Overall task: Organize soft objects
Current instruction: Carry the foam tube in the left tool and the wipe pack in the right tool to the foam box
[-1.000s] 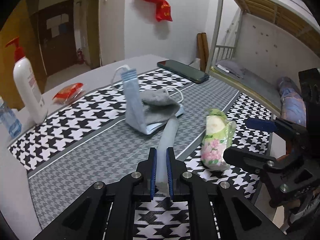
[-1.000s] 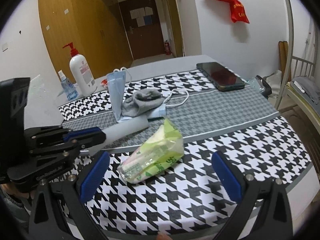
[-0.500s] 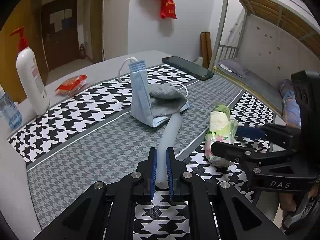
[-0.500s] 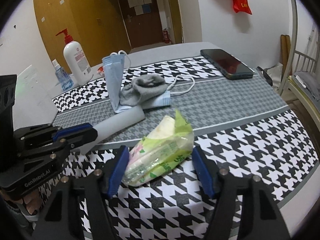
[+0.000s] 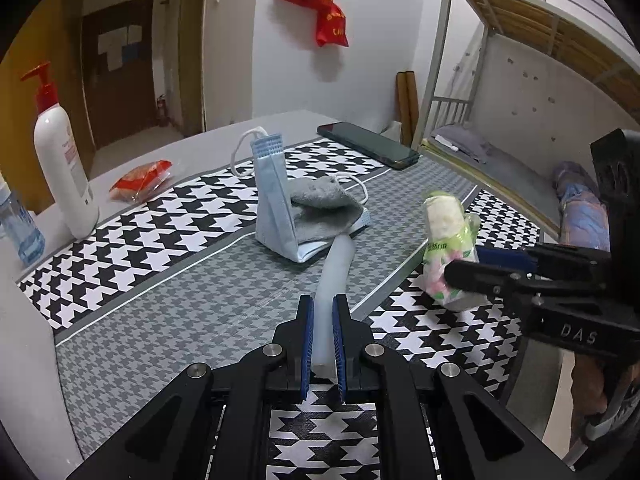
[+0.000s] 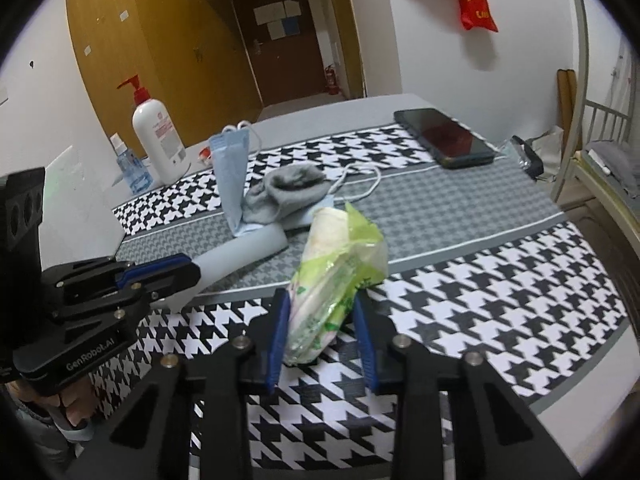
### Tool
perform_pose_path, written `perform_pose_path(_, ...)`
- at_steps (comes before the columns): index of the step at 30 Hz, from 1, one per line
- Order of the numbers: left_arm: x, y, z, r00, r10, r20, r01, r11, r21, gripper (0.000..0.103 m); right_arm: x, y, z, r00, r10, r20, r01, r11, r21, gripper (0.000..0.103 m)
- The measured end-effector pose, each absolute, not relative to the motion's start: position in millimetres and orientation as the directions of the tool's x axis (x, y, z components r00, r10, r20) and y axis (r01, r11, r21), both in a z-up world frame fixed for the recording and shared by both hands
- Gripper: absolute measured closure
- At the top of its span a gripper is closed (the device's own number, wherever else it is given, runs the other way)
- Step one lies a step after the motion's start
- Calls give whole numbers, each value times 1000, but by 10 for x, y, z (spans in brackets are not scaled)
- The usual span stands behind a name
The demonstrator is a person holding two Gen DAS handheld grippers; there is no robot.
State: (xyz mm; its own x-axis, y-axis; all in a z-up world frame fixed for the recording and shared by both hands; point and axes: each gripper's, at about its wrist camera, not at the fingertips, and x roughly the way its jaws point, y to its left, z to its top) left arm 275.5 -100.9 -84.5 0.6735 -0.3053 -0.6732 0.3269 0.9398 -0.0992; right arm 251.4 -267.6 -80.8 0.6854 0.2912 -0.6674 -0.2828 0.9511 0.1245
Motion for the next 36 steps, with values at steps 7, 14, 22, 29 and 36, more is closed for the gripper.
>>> perform_pose_path(7,2660,-1005,-736,697,-324,-640,336,936,-108,93,2434,-2756,-736,710,268,-651,-256,960,116,68)
perform_pose_path(14,2375,-987,-504,725,-374,-578,364,921,-139,93,2332,-2871,-643,747,265,-609,-222,964,147,68)
perform_pose_path(22,2066,-899,-285,762,-361,-538,357,927,-116,93,2182,-2808,-624,769,280,-575,-225,960,167,68)
perform_pose_path(29,1915,-743,-115,800,-336,-497,337,937,-92,93,2087,-2673,-561,777,289,-559,-239,957,162,68)
perform_pose_path(36,1832,-555,16,840,-283,-464,289,955,-60,93,1976,-2549,-421,796,302,-524,-260,953,154,68)
